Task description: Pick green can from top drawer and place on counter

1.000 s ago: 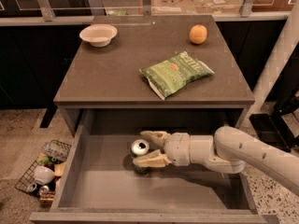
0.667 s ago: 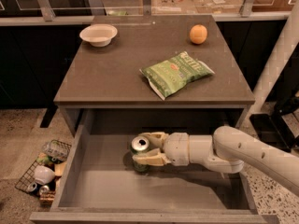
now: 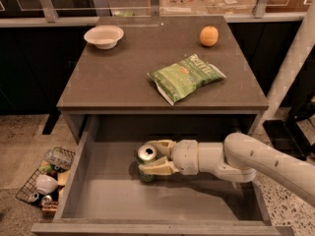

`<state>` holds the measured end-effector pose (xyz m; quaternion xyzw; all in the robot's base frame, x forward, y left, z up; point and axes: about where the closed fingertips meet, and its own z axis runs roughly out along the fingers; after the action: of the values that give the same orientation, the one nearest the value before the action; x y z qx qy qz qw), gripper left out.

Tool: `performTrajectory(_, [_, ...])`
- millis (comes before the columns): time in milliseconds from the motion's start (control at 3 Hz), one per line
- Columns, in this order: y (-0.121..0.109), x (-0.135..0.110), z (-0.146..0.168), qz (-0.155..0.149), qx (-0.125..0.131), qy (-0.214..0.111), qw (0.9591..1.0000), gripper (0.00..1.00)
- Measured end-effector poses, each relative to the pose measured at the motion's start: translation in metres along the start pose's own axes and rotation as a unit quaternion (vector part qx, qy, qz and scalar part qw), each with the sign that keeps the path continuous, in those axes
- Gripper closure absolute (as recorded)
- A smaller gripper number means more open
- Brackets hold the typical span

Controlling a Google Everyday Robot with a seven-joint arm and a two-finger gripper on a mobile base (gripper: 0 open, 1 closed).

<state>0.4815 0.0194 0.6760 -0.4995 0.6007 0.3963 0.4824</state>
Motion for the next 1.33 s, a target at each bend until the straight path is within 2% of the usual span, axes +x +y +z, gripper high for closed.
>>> performTrajectory(333, [0.000,0.000,0.000,0.000,0.000,0.000,1.0000,1.00])
performTrajectory(667, [0.001,-0.009,0.005,-0.003,-0.016,-0.009,0.9998,1.00])
performTrajectory(1000, [0.018,-0.040,-0.010,-0.004,-0.039,-0.026,0.9989,1.00])
performTrajectory(1333, [0.047,-0.093,-0.043,-0.019,-0.046,-0.033,0.9982,1.00])
